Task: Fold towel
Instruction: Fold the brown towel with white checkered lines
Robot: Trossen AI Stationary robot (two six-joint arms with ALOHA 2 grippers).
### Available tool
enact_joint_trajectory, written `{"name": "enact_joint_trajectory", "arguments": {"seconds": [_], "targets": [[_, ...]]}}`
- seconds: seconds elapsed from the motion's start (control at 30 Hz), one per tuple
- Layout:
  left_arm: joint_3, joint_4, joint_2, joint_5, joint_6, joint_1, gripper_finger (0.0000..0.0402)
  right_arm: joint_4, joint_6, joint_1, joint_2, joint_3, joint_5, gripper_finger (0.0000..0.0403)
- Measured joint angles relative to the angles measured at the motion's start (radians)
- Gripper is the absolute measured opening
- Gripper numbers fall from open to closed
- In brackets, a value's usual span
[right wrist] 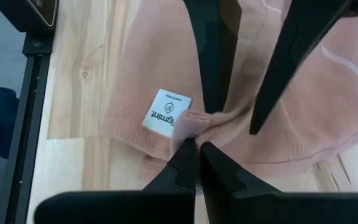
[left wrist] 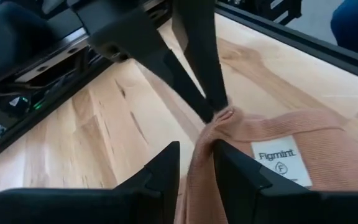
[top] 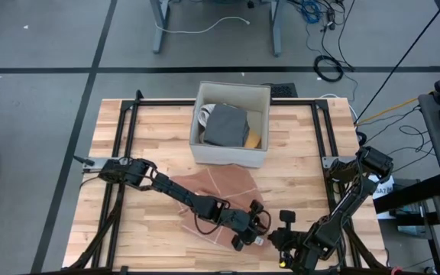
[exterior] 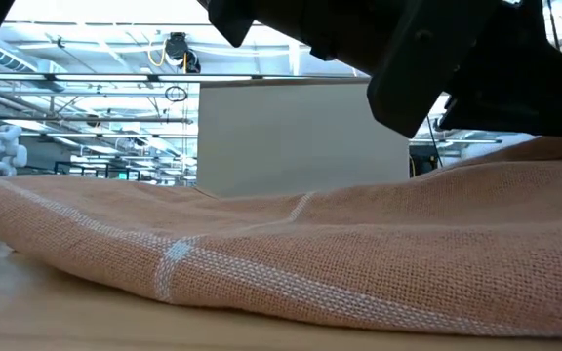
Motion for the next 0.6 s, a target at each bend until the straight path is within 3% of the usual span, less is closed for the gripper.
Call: {"name": "enact_joint_trajectory", "arguments": {"seconds": [0.6], "targets": [[0.000,-0.041,0.000,0.058,-0.040,0.027,0.0104,0.011,-0.046,-0.023,0.000,0.000,0.053,0.0000]]}}
